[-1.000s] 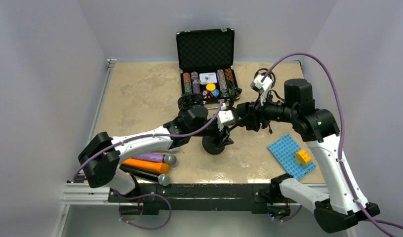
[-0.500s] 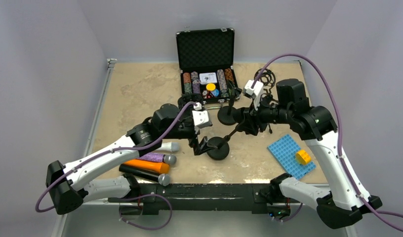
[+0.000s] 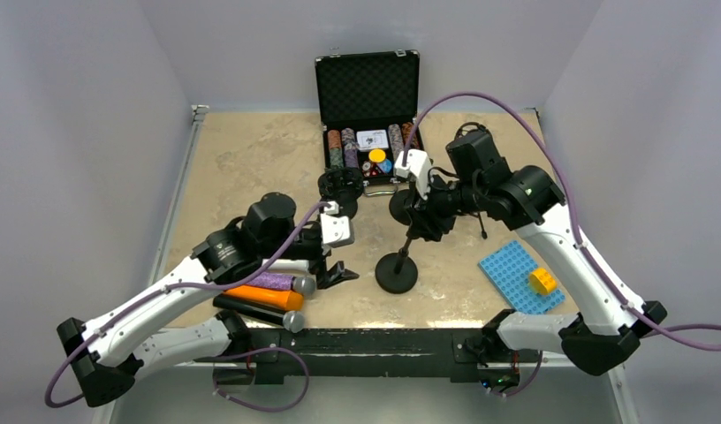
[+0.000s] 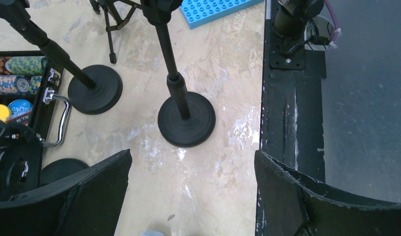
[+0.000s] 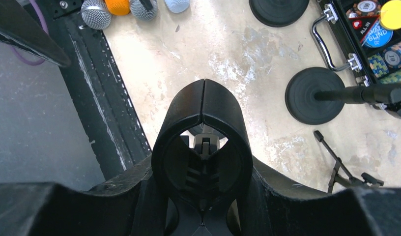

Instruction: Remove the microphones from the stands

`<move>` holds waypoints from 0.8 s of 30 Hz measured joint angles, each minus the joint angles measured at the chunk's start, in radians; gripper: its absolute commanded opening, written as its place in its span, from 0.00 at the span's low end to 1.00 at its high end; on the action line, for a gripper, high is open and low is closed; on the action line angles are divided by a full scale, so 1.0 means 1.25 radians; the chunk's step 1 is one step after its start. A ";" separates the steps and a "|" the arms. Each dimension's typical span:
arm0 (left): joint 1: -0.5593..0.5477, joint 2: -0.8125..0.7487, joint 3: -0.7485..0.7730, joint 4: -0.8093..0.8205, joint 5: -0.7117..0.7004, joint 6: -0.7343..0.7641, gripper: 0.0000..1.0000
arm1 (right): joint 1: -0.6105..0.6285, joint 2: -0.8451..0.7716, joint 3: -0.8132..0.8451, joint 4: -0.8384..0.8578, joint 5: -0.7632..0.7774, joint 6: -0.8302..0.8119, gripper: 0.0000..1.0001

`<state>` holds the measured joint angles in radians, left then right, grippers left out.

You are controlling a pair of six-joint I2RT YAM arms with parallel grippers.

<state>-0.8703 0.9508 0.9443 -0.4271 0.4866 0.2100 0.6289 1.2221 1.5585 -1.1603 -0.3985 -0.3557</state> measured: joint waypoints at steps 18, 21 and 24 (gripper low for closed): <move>0.045 -0.166 -0.075 -0.107 -0.022 0.005 0.99 | 0.089 0.081 0.019 -0.013 0.065 -0.059 0.00; 0.058 -0.196 -0.096 -0.100 -0.024 -0.016 0.99 | 0.093 0.092 0.018 -0.014 0.076 -0.068 0.00; 0.072 -0.215 -0.110 -0.085 -0.024 -0.034 0.99 | 0.094 0.091 0.009 -0.010 0.078 -0.076 0.00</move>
<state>-0.7799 0.6819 0.8074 -0.5339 0.4561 0.1669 0.7460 1.3361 1.5696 -1.1725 -0.3012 -0.4503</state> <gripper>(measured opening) 0.985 0.479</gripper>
